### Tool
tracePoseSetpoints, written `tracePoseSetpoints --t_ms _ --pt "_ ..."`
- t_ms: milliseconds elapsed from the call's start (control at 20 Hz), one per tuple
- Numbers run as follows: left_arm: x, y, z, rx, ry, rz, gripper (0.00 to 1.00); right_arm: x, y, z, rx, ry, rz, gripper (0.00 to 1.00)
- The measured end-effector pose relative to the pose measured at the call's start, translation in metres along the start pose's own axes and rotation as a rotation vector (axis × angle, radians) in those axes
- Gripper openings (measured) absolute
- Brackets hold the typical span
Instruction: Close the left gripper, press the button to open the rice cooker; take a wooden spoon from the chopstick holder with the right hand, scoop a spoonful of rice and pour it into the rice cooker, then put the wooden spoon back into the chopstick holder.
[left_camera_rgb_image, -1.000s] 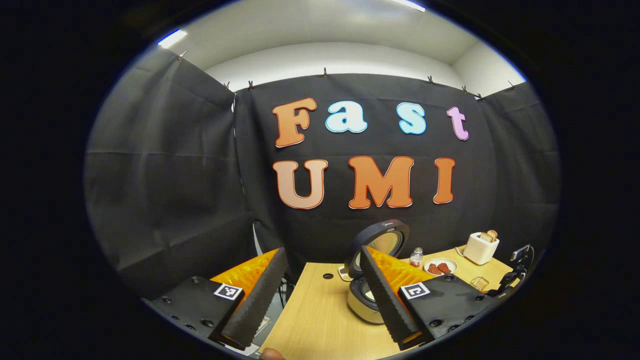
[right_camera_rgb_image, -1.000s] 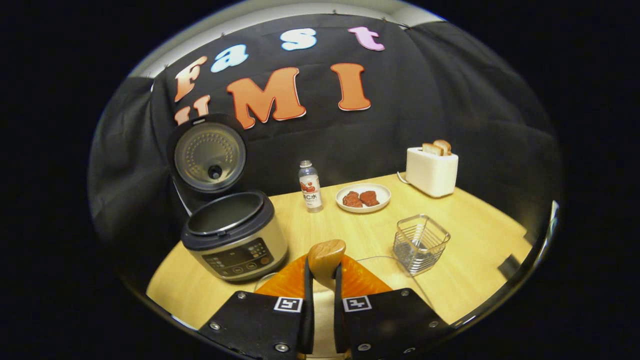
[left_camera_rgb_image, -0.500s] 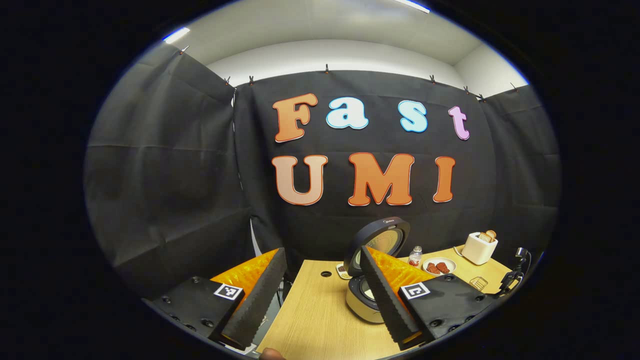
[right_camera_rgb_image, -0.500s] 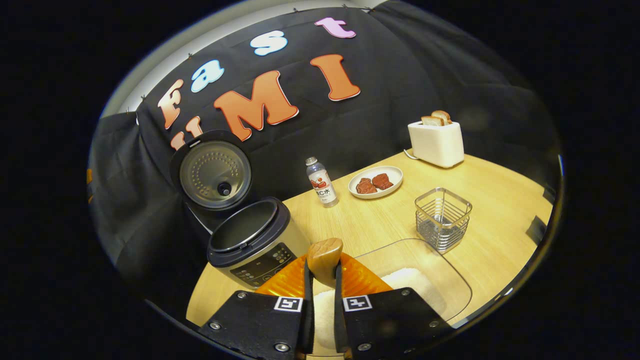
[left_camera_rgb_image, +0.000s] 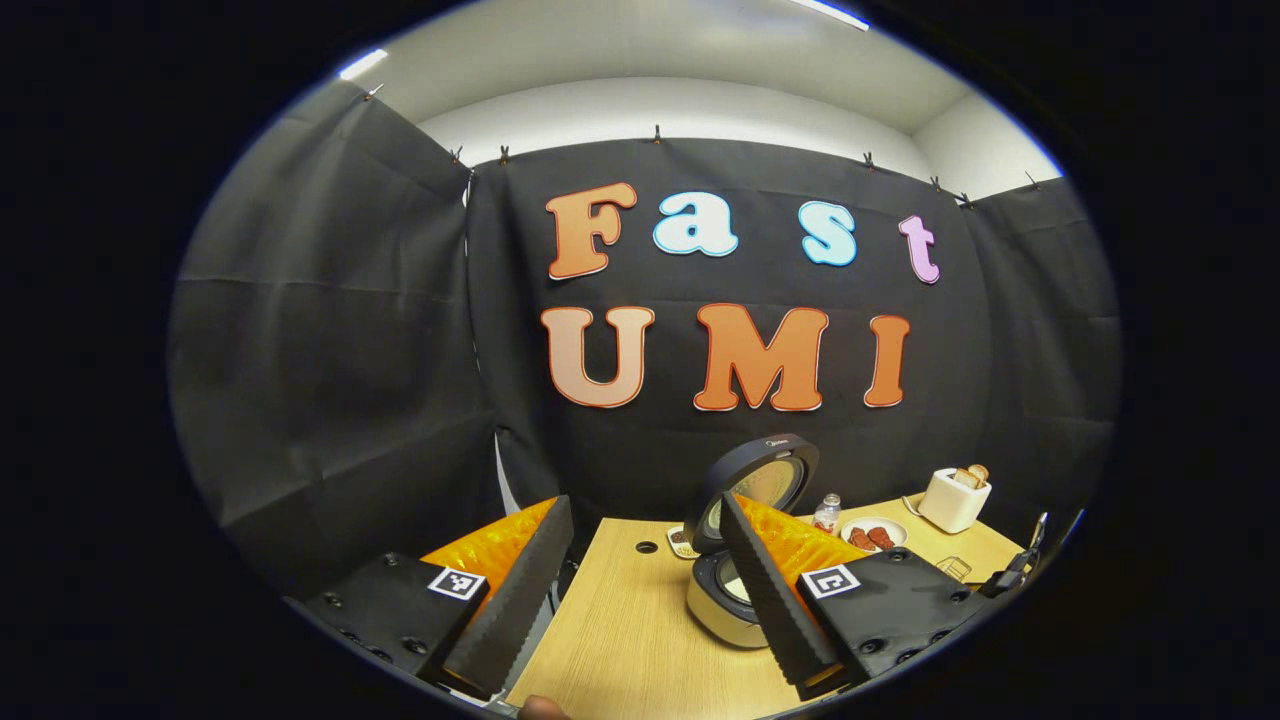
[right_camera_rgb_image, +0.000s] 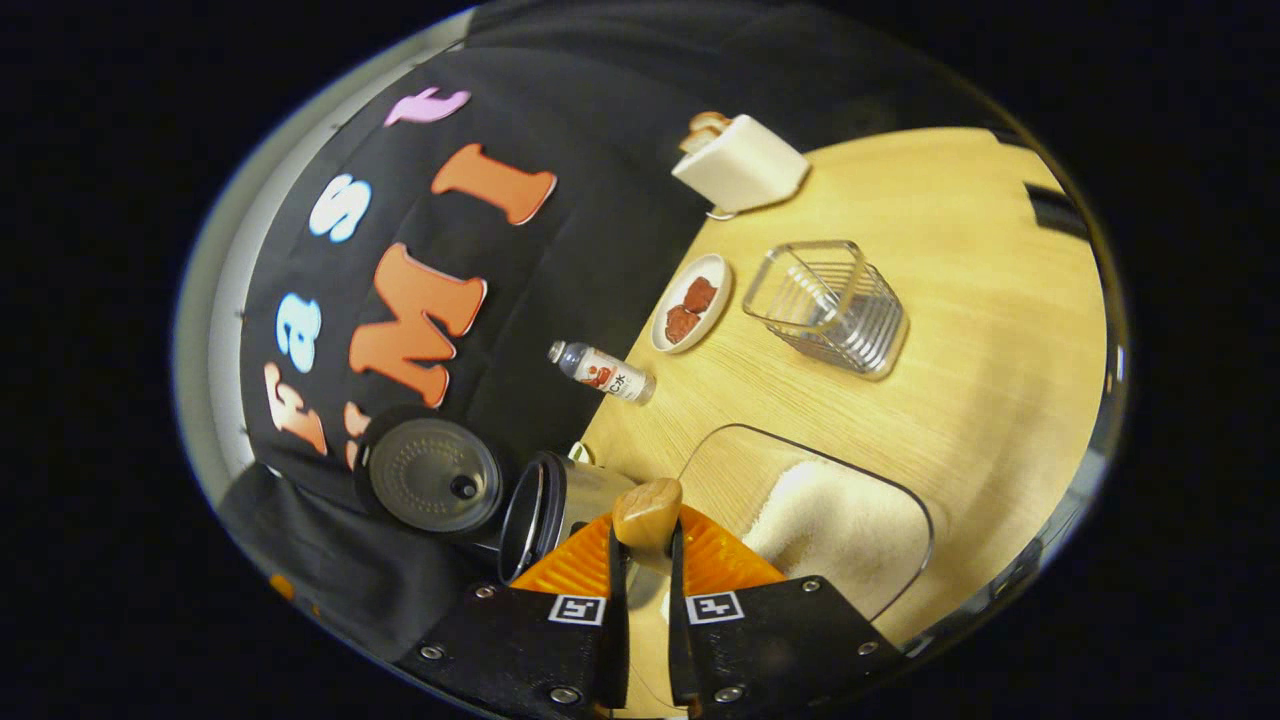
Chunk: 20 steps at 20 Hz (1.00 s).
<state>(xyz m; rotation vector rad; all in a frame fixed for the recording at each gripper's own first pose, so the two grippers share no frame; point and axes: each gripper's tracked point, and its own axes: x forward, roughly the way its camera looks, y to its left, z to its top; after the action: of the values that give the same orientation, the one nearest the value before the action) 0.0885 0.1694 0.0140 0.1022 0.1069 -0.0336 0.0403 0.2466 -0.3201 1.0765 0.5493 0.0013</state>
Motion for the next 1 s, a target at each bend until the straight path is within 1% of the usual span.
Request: tracePoseSetpoints --t_ms 150,250,350,500,600,750,800,1000 --pt "0.003 -0.007 0.001 -0.024 -0.006 -0.018 0.96 -0.007 -0.011 0.005 0.175 0.007 0.01 0.15" --pt "0.004 -0.011 0.002 -0.031 -0.007 -0.027 0.96 -0.015 -0.016 0.011 0.234 0.004 0.021 0.15" --pt "0.003 -0.017 0.005 -0.028 -0.014 -0.032 0.96 -0.024 -0.018 0.02 0.263 -0.006 0.03 0.15" --pt "0.001 -0.027 0.009 -0.032 -0.024 -0.043 0.96 -0.034 -0.009 0.038 0.3 -0.017 0.053 0.15" --pt "-0.001 -0.031 0.008 -0.039 -0.026 -0.049 0.96 -0.043 0.002 0.051 0.319 -0.026 0.083 0.15" --pt "-0.004 -0.035 0.01 -0.042 -0.025 -0.051 0.96 -0.049 0.017 0.063 0.33 -0.029 0.11 0.15" --pt "-0.004 -0.035 0.011 -0.042 -0.027 -0.048 1.0 -0.051 0.023 0.066 0.333 -0.028 0.116 0.15" --pt "-0.006 -0.033 0.016 -0.049 -0.036 -0.04 1.0 -0.056 0.047 0.073 0.36 -0.013 0.152 0.15"
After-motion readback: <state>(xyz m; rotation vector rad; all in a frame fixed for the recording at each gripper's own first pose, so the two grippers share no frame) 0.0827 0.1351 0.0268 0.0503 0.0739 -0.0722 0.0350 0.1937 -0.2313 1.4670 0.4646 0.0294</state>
